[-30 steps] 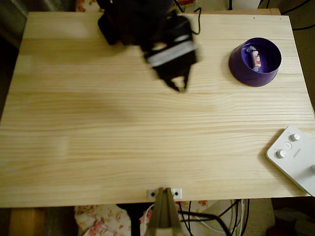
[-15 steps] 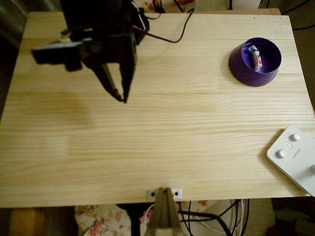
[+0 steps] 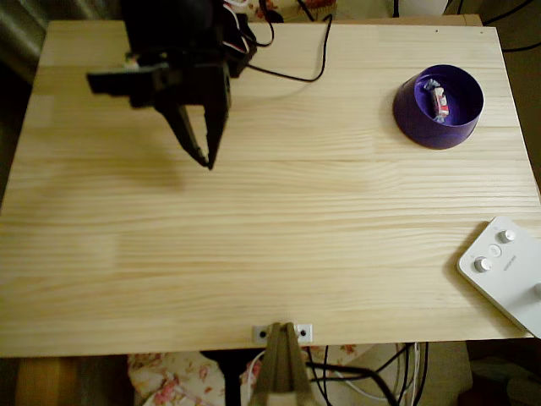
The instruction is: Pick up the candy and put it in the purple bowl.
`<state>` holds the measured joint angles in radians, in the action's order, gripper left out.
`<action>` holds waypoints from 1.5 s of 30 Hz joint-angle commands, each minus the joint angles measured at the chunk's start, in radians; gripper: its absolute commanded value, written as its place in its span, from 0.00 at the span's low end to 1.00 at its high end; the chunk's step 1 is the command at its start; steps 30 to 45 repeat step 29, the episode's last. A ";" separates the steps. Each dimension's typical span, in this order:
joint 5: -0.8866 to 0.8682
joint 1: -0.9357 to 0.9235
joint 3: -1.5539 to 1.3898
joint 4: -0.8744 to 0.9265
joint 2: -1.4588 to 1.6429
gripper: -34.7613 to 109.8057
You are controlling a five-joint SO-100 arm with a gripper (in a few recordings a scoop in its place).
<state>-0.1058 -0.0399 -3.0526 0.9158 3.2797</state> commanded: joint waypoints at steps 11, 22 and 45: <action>-0.069 -0.041 0.015 0.046 0.020 0.23; -0.038 -0.014 0.015 0.046 0.020 0.23; -0.035 -0.011 0.015 0.044 0.020 0.23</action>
